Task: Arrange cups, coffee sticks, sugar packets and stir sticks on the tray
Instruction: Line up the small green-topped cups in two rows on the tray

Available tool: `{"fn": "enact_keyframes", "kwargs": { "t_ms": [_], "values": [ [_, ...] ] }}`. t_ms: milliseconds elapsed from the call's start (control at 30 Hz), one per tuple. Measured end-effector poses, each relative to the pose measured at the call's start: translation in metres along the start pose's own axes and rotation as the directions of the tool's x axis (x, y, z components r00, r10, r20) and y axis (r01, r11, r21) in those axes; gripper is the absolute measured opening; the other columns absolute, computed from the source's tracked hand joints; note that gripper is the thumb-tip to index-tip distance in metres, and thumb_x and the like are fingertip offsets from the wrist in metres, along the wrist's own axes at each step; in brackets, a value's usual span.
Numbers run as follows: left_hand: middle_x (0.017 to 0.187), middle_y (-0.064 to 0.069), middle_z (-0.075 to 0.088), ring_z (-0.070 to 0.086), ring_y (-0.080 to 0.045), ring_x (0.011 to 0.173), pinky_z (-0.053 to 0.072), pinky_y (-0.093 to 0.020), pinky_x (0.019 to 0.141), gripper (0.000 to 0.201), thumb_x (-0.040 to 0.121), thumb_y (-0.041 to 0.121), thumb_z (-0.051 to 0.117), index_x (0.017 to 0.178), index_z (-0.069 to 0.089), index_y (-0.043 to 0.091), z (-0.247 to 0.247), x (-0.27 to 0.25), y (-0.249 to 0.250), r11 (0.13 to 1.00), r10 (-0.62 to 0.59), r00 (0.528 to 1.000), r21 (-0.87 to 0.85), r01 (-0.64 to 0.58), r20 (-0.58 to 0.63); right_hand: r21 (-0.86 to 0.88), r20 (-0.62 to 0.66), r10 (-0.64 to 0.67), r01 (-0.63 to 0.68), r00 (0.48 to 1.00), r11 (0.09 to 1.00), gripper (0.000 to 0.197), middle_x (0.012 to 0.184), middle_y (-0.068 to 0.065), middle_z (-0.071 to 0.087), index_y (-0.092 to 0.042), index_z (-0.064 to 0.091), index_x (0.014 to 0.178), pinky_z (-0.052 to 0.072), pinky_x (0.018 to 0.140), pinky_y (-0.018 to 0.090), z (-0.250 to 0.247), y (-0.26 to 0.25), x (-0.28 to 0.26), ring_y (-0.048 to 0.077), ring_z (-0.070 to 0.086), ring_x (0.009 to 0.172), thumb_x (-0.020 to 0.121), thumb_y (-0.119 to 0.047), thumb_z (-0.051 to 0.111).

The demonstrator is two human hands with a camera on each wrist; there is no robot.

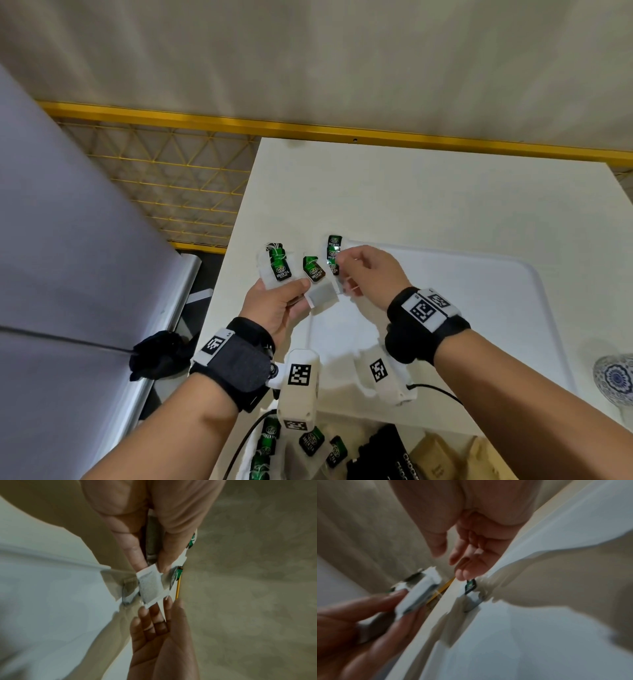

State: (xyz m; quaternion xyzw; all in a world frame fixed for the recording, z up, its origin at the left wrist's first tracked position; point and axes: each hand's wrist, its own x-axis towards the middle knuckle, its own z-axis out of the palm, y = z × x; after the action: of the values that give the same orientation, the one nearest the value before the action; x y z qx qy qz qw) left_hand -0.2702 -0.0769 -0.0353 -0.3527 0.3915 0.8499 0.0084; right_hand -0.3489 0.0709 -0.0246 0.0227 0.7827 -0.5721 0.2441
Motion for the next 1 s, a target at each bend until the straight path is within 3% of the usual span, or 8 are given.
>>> {"fn": "enact_keyframes", "kwargs": {
  "t_ms": [133, 300, 400, 600, 733, 867, 1000],
  "values": [
    [0.098, -0.02, 0.072, 0.072, -0.029, 0.083, 0.059, -0.034, 0.06, 0.036, 0.083, -0.016, 0.054, 0.116, 0.061, -0.003, 0.012, -0.004, -0.004, 0.998, 0.005, 0.998, -0.057, -0.001, 0.069, 0.095, 0.089, 0.053, -0.062, 0.995, 0.994, 0.027, 0.077, 0.007, 0.068, -0.014, 0.066, 0.101, 0.05, 0.057, 0.023, 0.0, 0.0, -0.017, 0.015, 0.06, 0.061, 0.079, -0.025, 0.076],
    [0.098, -0.022, 0.072, 0.072, -0.031, 0.085, 0.059, -0.035, 0.061, 0.028, 0.089, -0.011, 0.05, 0.114, 0.06, -0.005, 0.022, -0.007, -0.01, 0.992, 0.007, 0.993, -0.126, 0.009, 0.122, 0.199, 0.094, 0.087, -0.105, 0.992, 0.974, 0.007, 0.064, 0.002, 0.068, -0.014, 0.07, 0.087, 0.052, 0.056, 0.02, -0.011, 0.004, -0.022, 0.009, 0.057, 0.051, 0.082, -0.009, 0.073],
    [0.102, -0.022, 0.071, 0.071, -0.032, 0.09, 0.06, -0.039, 0.067, 0.025, 0.092, -0.008, 0.047, 0.112, 0.061, -0.003, 0.023, -0.008, -0.012, 0.99, 0.023, 0.991, -0.144, -0.004, 0.132, 0.194, 0.093, 0.078, -0.095, 0.993, 0.976, 0.008, 0.068, 0.002, 0.07, -0.009, 0.073, 0.09, 0.052, 0.053, 0.016, -0.018, 0.006, -0.025, 0.007, 0.058, 0.052, 0.083, -0.009, 0.072],
    [0.089, -0.017, 0.073, 0.073, -0.027, 0.078, 0.058, -0.032, 0.059, 0.023, 0.092, -0.011, 0.045, 0.102, 0.063, -0.001, 0.024, -0.008, -0.012, 0.991, 0.05, 0.994, -0.127, -0.038, 0.094, 0.22, 0.135, 0.096, -0.125, 0.986, 0.967, 0.01, 0.069, 0.001, 0.07, -0.009, 0.072, 0.094, 0.053, 0.055, 0.015, -0.023, 0.009, -0.026, 0.006, 0.062, 0.054, 0.085, -0.008, 0.069],
    [0.107, -0.024, 0.067, 0.07, -0.03, 0.088, 0.059, -0.035, 0.064, 0.027, 0.091, -0.011, 0.046, 0.113, 0.06, -0.003, 0.023, -0.005, -0.013, 0.988, 0.05, 0.996, -0.152, -0.039, 0.07, 0.288, 0.183, 0.142, -0.192, 0.973, 0.938, 0.023, 0.08, 0.007, 0.073, -0.004, 0.067, 0.106, 0.055, 0.056, 0.018, -0.019, 0.011, -0.027, 0.01, 0.065, 0.058, 0.084, -0.01, 0.07],
    [0.109, -0.026, 0.067, 0.07, -0.033, 0.091, 0.059, -0.035, 0.065, 0.031, 0.091, -0.011, 0.046, 0.119, 0.057, -0.007, 0.024, -0.01, -0.014, 0.986, 0.039, 0.99, -0.164, -0.016, 0.136, 0.315, 0.174, 0.142, -0.192, 0.974, 0.929, 0.032, 0.082, 0.009, 0.071, -0.015, 0.062, 0.113, 0.056, 0.058, 0.021, -0.014, 0.012, -0.026, 0.012, 0.064, 0.057, 0.083, -0.008, 0.071],
    [0.112, -0.028, 0.065, 0.07, -0.033, 0.091, 0.059, -0.035, 0.065, 0.033, 0.09, -0.013, 0.046, 0.121, 0.055, -0.011, 0.025, -0.011, -0.016, 0.986, 0.04, 0.989, -0.166, -0.016, 0.141, 0.295, 0.167, 0.126, -0.171, 0.978, 0.94, 0.014, 0.072, 0.008, 0.07, -0.008, 0.068, 0.1, 0.057, 0.056, 0.02, -0.011, 0.012, -0.027, 0.01, 0.062, 0.052, 0.086, -0.008, 0.067]
  ]
}}
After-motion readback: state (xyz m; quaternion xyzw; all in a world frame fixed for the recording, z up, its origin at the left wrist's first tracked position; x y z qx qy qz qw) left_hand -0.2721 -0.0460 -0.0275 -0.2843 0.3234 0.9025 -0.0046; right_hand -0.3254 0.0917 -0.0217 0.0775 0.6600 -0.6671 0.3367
